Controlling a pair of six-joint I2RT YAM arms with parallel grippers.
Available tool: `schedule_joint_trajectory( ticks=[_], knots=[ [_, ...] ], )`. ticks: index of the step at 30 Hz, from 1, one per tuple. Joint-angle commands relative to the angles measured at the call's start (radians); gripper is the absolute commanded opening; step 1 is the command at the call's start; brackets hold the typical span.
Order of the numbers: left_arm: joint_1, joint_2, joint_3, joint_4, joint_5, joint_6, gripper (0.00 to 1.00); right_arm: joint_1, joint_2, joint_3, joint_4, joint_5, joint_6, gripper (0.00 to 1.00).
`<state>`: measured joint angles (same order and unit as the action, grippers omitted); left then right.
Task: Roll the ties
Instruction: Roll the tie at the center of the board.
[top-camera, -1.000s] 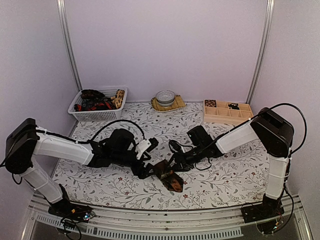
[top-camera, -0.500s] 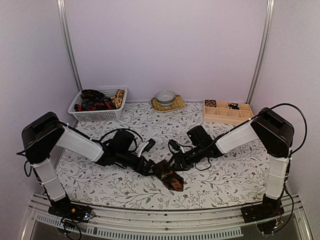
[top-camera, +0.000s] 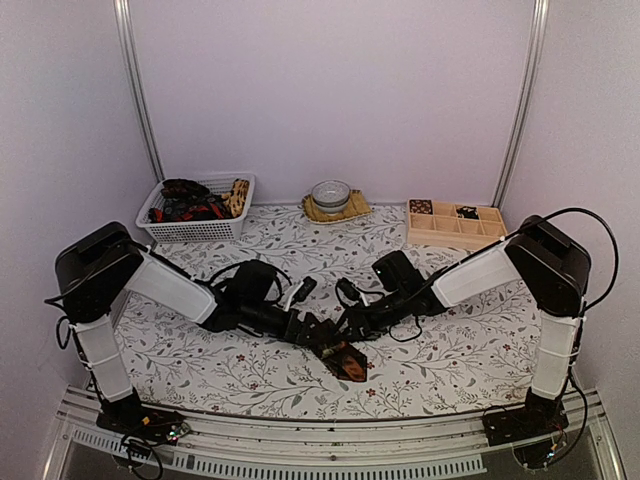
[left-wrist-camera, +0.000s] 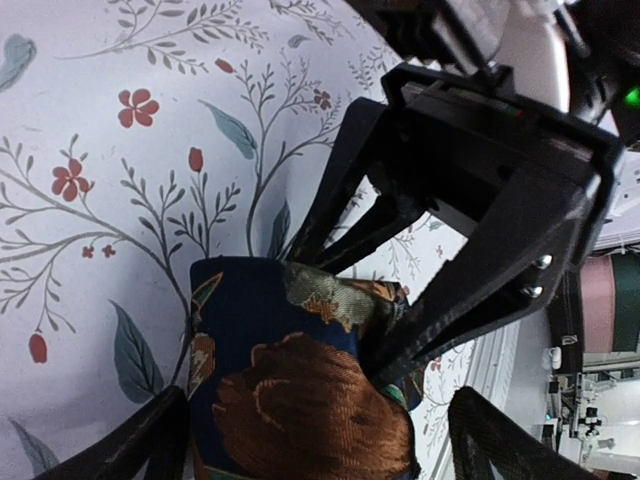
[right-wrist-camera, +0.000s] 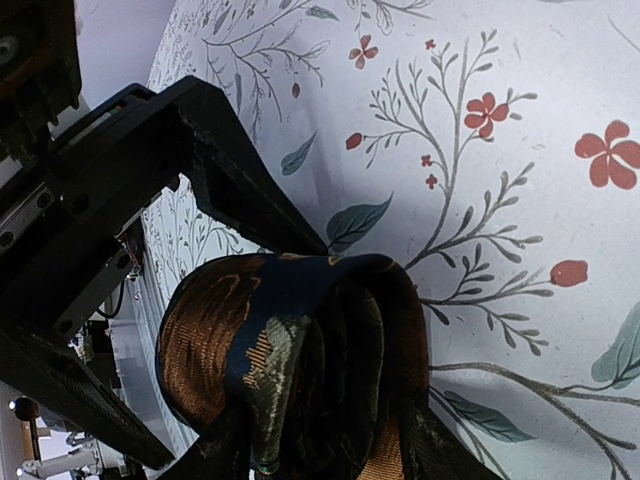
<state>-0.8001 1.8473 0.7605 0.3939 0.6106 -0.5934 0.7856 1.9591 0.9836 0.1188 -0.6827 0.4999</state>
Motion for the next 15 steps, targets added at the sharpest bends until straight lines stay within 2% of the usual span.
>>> schedule_joint_trajectory(
  ticks=[1, 4, 6, 12, 15],
  knots=[
    [-0.054, 0.036, 0.003, -0.118, -0.092, -0.015, 0.86, 0.002, -0.031, -0.032, -0.123, 0.174, -0.008, 0.5],
    [-0.075, 0.032, -0.003, -0.142, -0.152, -0.005, 0.7, 0.001, -0.037, -0.034, -0.125, 0.181, -0.003, 0.5],
    [-0.081, 0.026, -0.009, -0.148, -0.185, 0.002, 0.55, 0.002, -0.041, -0.035, -0.123, 0.182, 0.0, 0.5],
    [-0.1, 0.016, 0.031, -0.214, -0.296, 0.062, 0.41, 0.002, -0.065, -0.034, -0.13, 0.18, 0.014, 0.51],
    [-0.12, 0.003, 0.067, -0.268, -0.388, 0.112, 0.35, 0.001, -0.093, -0.034, -0.147, 0.184, 0.019, 0.56]
  ],
)
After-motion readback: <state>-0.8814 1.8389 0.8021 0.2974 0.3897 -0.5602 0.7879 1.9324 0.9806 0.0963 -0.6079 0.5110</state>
